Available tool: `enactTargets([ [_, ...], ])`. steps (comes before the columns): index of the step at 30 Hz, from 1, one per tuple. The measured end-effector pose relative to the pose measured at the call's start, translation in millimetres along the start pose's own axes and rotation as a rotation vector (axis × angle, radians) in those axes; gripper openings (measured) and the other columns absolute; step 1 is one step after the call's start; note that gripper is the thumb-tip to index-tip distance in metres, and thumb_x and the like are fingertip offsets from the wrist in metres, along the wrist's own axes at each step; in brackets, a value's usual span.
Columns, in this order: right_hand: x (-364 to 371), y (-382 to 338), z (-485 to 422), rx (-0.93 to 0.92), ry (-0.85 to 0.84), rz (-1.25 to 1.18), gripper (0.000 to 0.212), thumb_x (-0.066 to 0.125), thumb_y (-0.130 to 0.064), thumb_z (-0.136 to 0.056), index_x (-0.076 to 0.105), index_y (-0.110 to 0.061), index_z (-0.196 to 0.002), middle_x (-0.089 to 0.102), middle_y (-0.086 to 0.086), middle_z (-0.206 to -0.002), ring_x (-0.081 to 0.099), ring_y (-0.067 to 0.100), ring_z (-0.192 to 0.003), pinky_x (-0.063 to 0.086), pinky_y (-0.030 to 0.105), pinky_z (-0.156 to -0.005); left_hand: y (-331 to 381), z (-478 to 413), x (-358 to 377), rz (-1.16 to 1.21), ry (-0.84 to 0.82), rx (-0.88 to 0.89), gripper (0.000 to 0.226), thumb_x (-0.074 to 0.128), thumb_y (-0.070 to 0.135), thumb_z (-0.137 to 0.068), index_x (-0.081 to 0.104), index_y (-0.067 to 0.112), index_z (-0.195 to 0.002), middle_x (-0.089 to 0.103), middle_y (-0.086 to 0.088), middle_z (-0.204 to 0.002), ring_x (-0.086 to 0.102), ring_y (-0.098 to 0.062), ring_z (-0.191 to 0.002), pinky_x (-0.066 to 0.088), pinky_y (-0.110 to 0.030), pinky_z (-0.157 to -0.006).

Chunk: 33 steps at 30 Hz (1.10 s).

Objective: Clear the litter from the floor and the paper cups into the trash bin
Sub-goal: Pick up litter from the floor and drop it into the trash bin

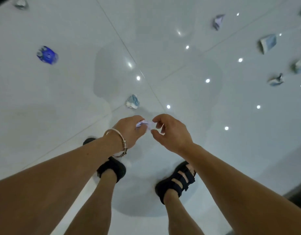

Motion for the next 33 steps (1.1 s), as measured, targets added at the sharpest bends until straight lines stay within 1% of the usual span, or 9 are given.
enactTargets([
  [4,-3.7,-26.9,-30.2,0.117,-0.142,0.200,0.063,0.067,-0.040,-0.086,0.040,-0.026,-0.141,0.051,-0.004,-0.132,0.053,0.015,-0.115,0.048,0.030,-0.091,-37.9,20.7,-57.7,0.097,0.078,-0.072,0.016,0.049,0.025,-0.095,0.063,0.020,-0.099,0.064,0.017,-0.101,0.062,-0.014,-0.092,0.046,-0.029,-0.087],
  [7,8.6,-34.8,-59.7,0.169,-0.193,0.364,0.074,0.065,-0.043,-0.087,0.027,-0.028,-0.149,0.037,0.001,-0.146,0.044,0.023,-0.127,0.046,0.037,-0.097,-78.1,33.6,-88.7,0.131,0.134,-0.146,0.013,0.051,0.029,-0.094,0.062,0.032,-0.099,0.062,0.024,-0.100,0.062,-0.011,-0.096,0.046,-0.029,-0.093],
  [13,72.7,-22.7,-133.7,0.162,-0.225,0.483,0.078,0.066,-0.045,-0.084,0.023,-0.030,-0.147,0.031,0.003,-0.145,0.048,0.027,-0.118,0.049,0.036,-0.080,-157.3,19.3,-90.0,0.215,0.256,-0.238,0.013,0.055,0.034,-0.090,0.061,0.038,-0.101,0.066,0.016,-0.099,0.063,-0.012,-0.097,0.047,-0.032,-0.093],
  [18,128.8,7.9,-195.8,0.076,-0.310,0.657,0.078,0.067,-0.046,-0.084,0.021,-0.031,-0.145,0.028,0.006,-0.142,0.052,0.032,-0.107,0.044,0.035,-0.068,-191.2,-34.4,-66.7,0.308,0.423,-0.233,0.016,0.056,0.031,-0.091,0.065,0.030,-0.103,0.059,0.028,-0.080,0.064,-0.009,-0.088,0.046,-0.023,-0.083],
  [23,165.1,34.1,-204.6,0.040,-0.330,0.625,0.051,0.066,-0.028,-0.086,0.042,-0.025,-0.131,0.031,0.008,-0.133,0.050,0.031,-0.103,0.043,0.033,-0.070,-217.7,-61.4,-49.2,0.348,0.476,-0.259,0.014,0.055,0.031,-0.090,0.063,0.032,-0.102,0.060,0.030,-0.081,0.061,-0.003,-0.084,0.044,-0.019,-0.081],
  [25,167.2,35.7,-199.4,0.050,-0.324,0.574,0.050,0.066,-0.025,-0.085,0.046,-0.021,-0.131,0.034,0.009,-0.132,0.053,0.031,-0.102,0.043,0.031,-0.073,-221.9,-57.6,-46.2,0.351,0.490,-0.283,0.010,0.055,0.032,-0.090,0.061,0.036,-0.097,0.059,0.027,-0.081,0.060,-0.004,-0.084,0.042,-0.019,-0.080],
  [28,157.7,10.2,-185.9,0.028,-0.330,0.550,0.059,0.066,-0.029,-0.084,0.043,-0.020,-0.137,0.036,0.007,-0.132,0.056,0.030,-0.102,0.043,0.030,-0.073,-218.0,-33.6,-47.2,0.346,0.473,-0.327,0.010,0.052,0.036,-0.090,0.060,0.038,-0.097,0.063,0.016,-0.087,0.060,-0.014,-0.088,0.046,-0.027,-0.084],
  [31,131.8,-52.0,-170.7,-0.114,-0.353,0.558,0.064,0.065,-0.034,-0.083,0.039,-0.021,-0.140,0.038,0.004,-0.134,0.056,0.025,-0.103,0.045,0.029,-0.072,-200.5,4.1,-70.7,0.343,0.466,-0.349,0.021,0.050,0.037,-0.090,0.062,0.031,-0.107,0.067,0.003,-0.097,0.061,-0.023,-0.093,0.049,-0.038,-0.088],
  [33,107.1,-107.5,-161.4,-0.231,-0.369,0.576,0.063,0.064,-0.037,-0.083,0.040,-0.022,-0.139,0.039,0.003,-0.133,0.057,0.023,-0.099,0.045,0.029,-0.069,-184.1,33.1,-101.4,0.366,0.500,-0.336,0.021,0.051,0.035,-0.091,0.061,0.029,-0.108,0.066,0.005,-0.095,0.061,-0.021,-0.094,0.048,-0.035,-0.088],
])
Point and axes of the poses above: each hand's wrist, its own z-axis away from the middle knuckle, its own x-axis out of the palm, y = z × x, the point moved 2 cm from there along -z, towards the middle knuckle
